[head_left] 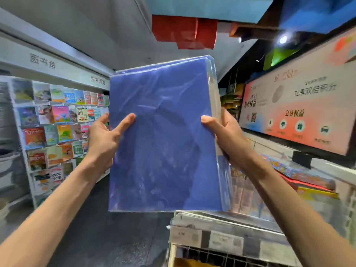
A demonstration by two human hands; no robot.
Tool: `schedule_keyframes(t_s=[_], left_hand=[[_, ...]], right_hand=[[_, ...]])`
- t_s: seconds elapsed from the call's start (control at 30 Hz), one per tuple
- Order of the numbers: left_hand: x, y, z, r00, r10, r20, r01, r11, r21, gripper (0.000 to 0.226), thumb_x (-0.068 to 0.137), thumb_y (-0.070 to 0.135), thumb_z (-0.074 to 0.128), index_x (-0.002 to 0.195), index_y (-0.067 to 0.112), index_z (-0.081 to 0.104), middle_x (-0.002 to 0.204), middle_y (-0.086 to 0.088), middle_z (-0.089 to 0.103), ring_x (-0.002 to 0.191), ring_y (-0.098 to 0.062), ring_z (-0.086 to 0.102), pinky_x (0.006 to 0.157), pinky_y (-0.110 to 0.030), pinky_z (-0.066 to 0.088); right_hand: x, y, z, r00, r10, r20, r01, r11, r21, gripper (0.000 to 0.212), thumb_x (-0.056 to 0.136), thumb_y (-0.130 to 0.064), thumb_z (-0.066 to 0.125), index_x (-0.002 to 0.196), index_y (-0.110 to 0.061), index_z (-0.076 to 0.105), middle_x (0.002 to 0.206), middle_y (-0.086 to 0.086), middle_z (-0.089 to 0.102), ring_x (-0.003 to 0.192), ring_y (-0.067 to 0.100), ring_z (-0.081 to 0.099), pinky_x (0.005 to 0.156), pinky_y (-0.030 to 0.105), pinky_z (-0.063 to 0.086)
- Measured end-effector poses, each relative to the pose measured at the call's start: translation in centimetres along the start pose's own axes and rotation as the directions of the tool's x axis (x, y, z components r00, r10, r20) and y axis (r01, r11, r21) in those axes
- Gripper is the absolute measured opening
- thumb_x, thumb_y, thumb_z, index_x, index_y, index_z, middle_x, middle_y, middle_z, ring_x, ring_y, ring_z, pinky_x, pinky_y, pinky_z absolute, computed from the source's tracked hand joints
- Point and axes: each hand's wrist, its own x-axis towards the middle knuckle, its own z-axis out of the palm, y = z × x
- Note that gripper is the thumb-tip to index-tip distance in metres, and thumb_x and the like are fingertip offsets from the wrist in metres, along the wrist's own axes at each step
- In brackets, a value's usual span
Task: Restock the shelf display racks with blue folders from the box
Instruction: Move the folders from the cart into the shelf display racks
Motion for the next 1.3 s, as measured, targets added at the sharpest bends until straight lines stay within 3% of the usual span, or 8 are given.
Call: schedule_keyframes(t_s=[0.13,0.27,0.47,0.6,0.77,1.0,1.17,1.3], left_hand=[[-0.2,1.5,5.1,1.0,0.024,0.006,-0.024,1.0,0.001,0.03,0.075,0.031,0.084,0.1,0.019,0.072,0.095,0.0,0.079,0.083,-0.015,0.075,0.066,-0.025,0.059],[-0.5,2.3,8.9,0.999,0.035,-0.011,-0.035,0.999,-0.004,0.027,0.074,0.032,0.086,0.091,0.02,0.069,0.093,-0.003,0.078,0.077,-0.014,0.073,0.065,-0.029,0.059],[-1.1,1.8,14.2,1.0,0.014,0.024,-0.012,0.998,-0.062,0.04,0.078,0.038,0.084,0.1,0.01,0.065,0.083,0.001,0.069,0.057,0.002,0.062,0.051,-0.018,0.05],[-2.3,2.1,18.1,0.995,0.018,0.093,-0.012,0.998,-0.066,0.032,0.078,0.041,0.084,0.087,0.021,0.061,0.081,0.003,0.069,0.067,-0.01,0.064,0.062,-0.029,0.057],[-3.9,3.1,22.3,0.986,0.003,0.169,0.011,0.997,-0.081,0.033,0.08,0.04,0.085,0.093,0.019,0.062,0.091,0.002,0.074,0.077,-0.013,0.072,0.074,-0.039,0.063],[-7.4,4.1,29.7,0.989,0.019,0.144,-0.007,0.996,-0.086,0.04,0.078,0.042,0.086,0.098,0.015,0.064,0.103,-0.006,0.075,0.091,-0.023,0.075,0.078,-0.046,0.063],[-11.0,4.4,36.9,0.998,0.048,0.046,-0.044,0.996,-0.078,0.042,0.079,0.04,0.086,0.103,0.011,0.067,0.098,0.002,0.077,0.086,-0.014,0.076,0.076,-0.04,0.063],[-13.6,4.6,43.1,0.996,0.09,-0.007,-0.091,0.994,-0.069,0.039,0.082,0.034,0.084,0.103,0.008,0.065,0.096,0.002,0.077,0.083,-0.014,0.076,0.075,-0.041,0.063]], right_hand=[[0.1,-1.4,-4.0,0.998,0.017,-0.06,-0.016,0.999,0.028,0.038,0.092,-0.027,0.07,0.127,-0.016,0.058,0.105,-0.001,0.074,0.09,0.017,0.074,0.066,0.028,0.058],[-0.6,-3.0,-7.5,0.997,0.0,-0.08,-0.002,1.0,-0.028,0.038,0.094,-0.031,0.067,0.129,-0.017,0.061,0.115,0.005,0.073,0.1,0.024,0.073,0.075,0.036,0.06],[-2.8,-5.7,-11.5,0.987,-0.021,-0.161,0.006,0.995,-0.096,0.025,0.098,-0.028,0.06,0.12,-0.017,0.066,0.101,-0.001,0.075,0.087,0.017,0.073,0.066,0.027,0.057],[-4.3,-7.1,-14.7,0.975,-0.016,-0.223,-0.012,0.992,-0.124,0.026,0.098,-0.028,0.059,0.12,-0.015,0.066,0.099,-0.001,0.075,0.084,0.016,0.073,0.065,0.026,0.056],[-6.0,-8.6,-18.6,0.965,-0.002,-0.262,-0.028,0.993,-0.113,0.029,0.099,-0.033,0.058,0.121,-0.015,0.066,0.104,0.006,0.074,0.089,0.02,0.072,0.07,0.031,0.058],[-8.2,-9.9,-26.2,0.981,-0.027,-0.193,0.004,0.993,-0.116,0.039,0.097,-0.032,0.058,0.133,-0.016,0.057,0.121,0.006,0.071,0.104,0.023,0.071,0.078,0.032,0.057],[-9.0,-10.4,-34.2,0.98,-0.08,-0.18,0.062,0.993,-0.103,0.038,0.095,-0.02,0.062,0.131,-0.008,0.058,0.104,0.011,0.072,0.08,0.023,0.069,0.066,0.033,0.057],[-9.5,-10.7,-40.8,0.978,-0.127,-0.167,0.113,0.989,-0.091,0.034,0.094,-0.018,0.063,0.126,-0.008,0.06,0.099,0.008,0.072,0.075,0.019,0.07,0.062,0.03,0.056]])
